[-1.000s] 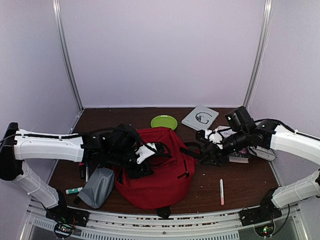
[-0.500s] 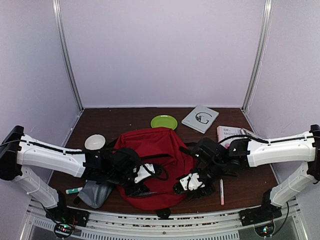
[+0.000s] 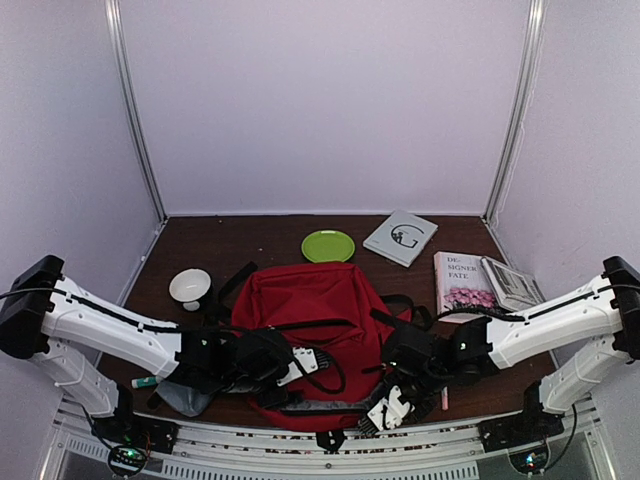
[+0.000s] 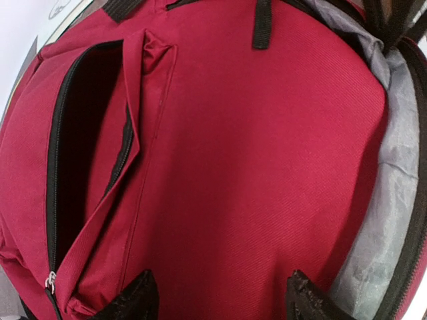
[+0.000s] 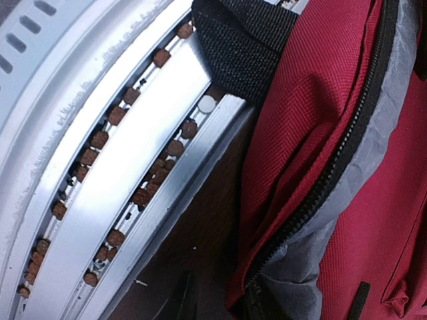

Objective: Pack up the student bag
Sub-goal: Adjust the student bag at the center of the board.

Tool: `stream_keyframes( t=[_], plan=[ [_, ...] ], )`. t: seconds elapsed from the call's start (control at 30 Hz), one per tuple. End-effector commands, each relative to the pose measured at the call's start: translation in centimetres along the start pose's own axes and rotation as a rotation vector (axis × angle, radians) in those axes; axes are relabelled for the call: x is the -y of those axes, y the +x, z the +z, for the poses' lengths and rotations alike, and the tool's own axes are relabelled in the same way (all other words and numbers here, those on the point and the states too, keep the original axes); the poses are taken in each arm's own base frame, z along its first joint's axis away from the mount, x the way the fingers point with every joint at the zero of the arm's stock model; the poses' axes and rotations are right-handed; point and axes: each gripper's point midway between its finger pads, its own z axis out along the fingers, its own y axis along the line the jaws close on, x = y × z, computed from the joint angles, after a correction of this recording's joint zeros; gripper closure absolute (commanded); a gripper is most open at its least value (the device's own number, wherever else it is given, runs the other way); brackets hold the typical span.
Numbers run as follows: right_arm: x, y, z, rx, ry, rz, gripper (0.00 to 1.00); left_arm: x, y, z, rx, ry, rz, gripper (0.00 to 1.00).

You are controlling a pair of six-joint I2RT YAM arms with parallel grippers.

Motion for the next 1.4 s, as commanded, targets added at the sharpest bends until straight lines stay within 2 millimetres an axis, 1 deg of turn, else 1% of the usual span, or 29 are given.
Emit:
stream_keyframes(
  t=[0.0, 0.07, 0.1, 0.17, 0.23, 0.27, 0.3, 0.4, 0.43, 0.47, 0.5, 0.57, 0.63, 0.7, 0.77, 0.83, 0.9, 0.97, 1.03, 1.1, 1.13, 1.2, 1.3, 1.37],
  plan=[
    [-0.3, 2.4, 0.2, -0.107, 0.039, -0.057, 0.76, 1.8, -1.8, -0.2, 0.033, 0.092, 0.073, 0.35],
    [-0.3, 2.5, -0.5, -0.120, 0.036, -0.050, 0.76, 3.5, -1.6, -0.2, 0.020, 0.180, 0.077, 0.37],
    [-0.3, 2.6, -0.8, -0.124, 0.032, -0.041, 0.73, 4.1, -1.4, -0.1, 0.010, 0.213, 0.080, 0.38],
    [-0.8, 2.8, -1.8, -0.139, 0.001, -0.036, 0.61, 5.4, -0.6, 0.3, -0.024, 0.267, 0.105, 0.38],
    [-0.5, 2.8, -3.6, -0.117, -0.033, 0.019, 0.56, 5.9, -0.1, 0.8, -0.063, 0.284, 0.119, 0.37],
    [0.1, 2.6, -4.8, -0.074, -0.049, 0.071, 0.55, 6.0, -0.2, 1.0, -0.066, 0.286, 0.123, 0.37],
    [1.4, 2.0, -6.7, -0.019, -0.052, 0.120, 0.54, 6.0, -0.3, 0.9, -0.063, 0.283, 0.127, 0.37],
    [4.6, 1.3, -11.7, 0.165, -0.038, 0.280, 0.54, 5.3, -0.5, 0.8, -0.056, 0.232, 0.128, 0.37],
    [5.9, 1.5, -12.8, 0.207, -0.006, 0.330, 0.54, 5.1, -0.6, 0.7, -0.060, 0.198, 0.138, 0.37],
    [7.5, 1.7, -13.3, 0.234, 0.042, 0.375, 0.55, 4.7, -0.7, 0.7, -0.065, 0.151, 0.155, 0.37],
    [8.8, 2.0, -13.3, 0.242, 0.084, 0.408, 0.57, 4.2, -0.9, 0.6, -0.068, 0.092, 0.177, 0.37],
    [11.1, 2.5, -12.5, 0.243, 0.151, 0.449, 0.61, 3.1, -1.7, 0.1, -0.074, -0.047, 0.224, 0.39],
    [13.0, 2.6, -11.5, 0.257, 0.177, 0.489, 0.65, 2.7, -2.5, -0.5, -0.081, -0.106, 0.260, 0.42],
    [13.1, 2.4, -10.1, 0.249, 0.116, 0.494, 0.66, 2.4, -3.2, -1.2, -0.078, -0.135, 0.260, 0.44],
    [12.6, 2.4, -8.7, 0.197, 0.082, 0.425, 0.66, 2.0, -4.0, -2.3, -0.049, -0.139, 0.227, 0.45],
    [11.4, 2.4, -7.3, 0.147, 0.047, 0.359, 0.66, 1.9, -4.8, -3.7, 0.002, -0.107, 0.187, 0.47],
    [10.3, 2.6, -6.1, 0.109, 0.021, 0.313, 0.65, 2.9, -5.3, -5.1, 0.066, -0.022, 0.163, 0.48],
    [9.3, 2.6, -5.0, 0.074, -0.004, 0.273, 0.61, 4.1, -5.0, -5.7, 0.101, 0.064, 0.148, 0.51],
    [8.5, 2.7, -3.9, 0.041, -0.025, 0.240, 0.54, 5.2, -3.5, -5.1, 0.062, 0.115, 0.168, 0.56],
    [7.6, 2.8, -2.8, 0.015, -0.052, 0.211, 0.47, 5.7, -2.0, -4.3, -0.009, 0.127, 0.198, 0.60],
    [7.2, 2.8, -2.3, 0.004, -0.070, 0.197, 0.42, 5.9, -1.5, -3.9, -0.035, 0.137, 0.212, 0.61],
    [6.1, 3.1, -1.3, -0.021, -0.113, 0.169, 0.38, 6.7, -1.0, -3.6, -0.053, 0.176, 0.222, 0.61],
    [5.6, 3.6, 0.1, -0.059, -0.131, 0.156, 0.37, 7.8, -0.7, -3.5, -0.052, 0.229, 0.206, 0.62],
    [5.9, 4.1, 0.9, -0.086, -0.116, 0.157, 0.41, 8.4, -0.4, -3.3, -0.056, 0.258, 0.191, 0.64]
  ],
)
